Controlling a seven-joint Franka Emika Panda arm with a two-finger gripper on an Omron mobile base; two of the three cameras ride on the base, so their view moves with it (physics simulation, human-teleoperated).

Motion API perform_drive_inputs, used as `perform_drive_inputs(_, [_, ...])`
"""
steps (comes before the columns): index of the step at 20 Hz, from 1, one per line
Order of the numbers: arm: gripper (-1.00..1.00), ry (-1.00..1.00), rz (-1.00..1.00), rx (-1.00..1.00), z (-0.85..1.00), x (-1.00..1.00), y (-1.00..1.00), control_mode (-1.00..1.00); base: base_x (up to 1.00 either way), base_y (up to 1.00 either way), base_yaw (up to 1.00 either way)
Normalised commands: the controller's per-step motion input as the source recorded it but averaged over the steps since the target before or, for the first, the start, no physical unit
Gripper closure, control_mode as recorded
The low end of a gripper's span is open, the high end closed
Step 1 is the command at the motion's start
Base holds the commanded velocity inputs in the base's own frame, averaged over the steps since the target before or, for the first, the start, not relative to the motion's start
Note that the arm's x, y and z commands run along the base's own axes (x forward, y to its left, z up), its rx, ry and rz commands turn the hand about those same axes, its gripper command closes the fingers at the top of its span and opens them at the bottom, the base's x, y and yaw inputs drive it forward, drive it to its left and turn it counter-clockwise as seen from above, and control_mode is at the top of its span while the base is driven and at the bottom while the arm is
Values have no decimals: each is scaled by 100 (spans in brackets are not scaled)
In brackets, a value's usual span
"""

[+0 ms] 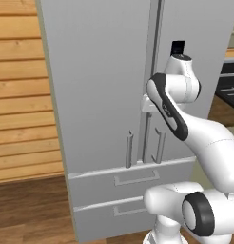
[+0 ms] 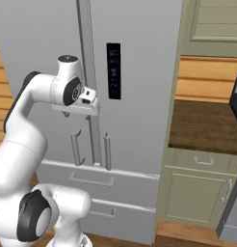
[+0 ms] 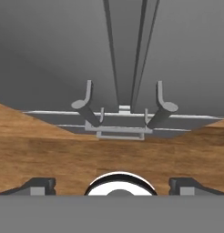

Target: Take the strawberry from the fridge and place it on top of the pancake, located on the dining counter.

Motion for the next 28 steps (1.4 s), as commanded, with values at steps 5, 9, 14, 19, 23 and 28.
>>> perform_drive_inputs(5, [-100, 0, 0, 0, 0, 0, 0, 100, -35, -29, 0])
perform_drive_inputs(9, [-100, 0, 0, 0, 0, 0, 0, 100, -25, -2, 0])
perform_drive_inputs(14, [-100, -3, 0, 0, -23, 17, -11, -100, 0, 0, 0])
perform_drive_inputs(19, [-100, -18, 0, 0, -87, 27, -51, -100, 0, 0, 0])
perform_drive_inputs(23, [-100, -17, 0, -1, -77, 41, -23, -100, 0, 0, 0])
perform_drive_inputs(28, [-100, -3, 0, -2, -32, 57, -2, -100, 0, 0, 0])
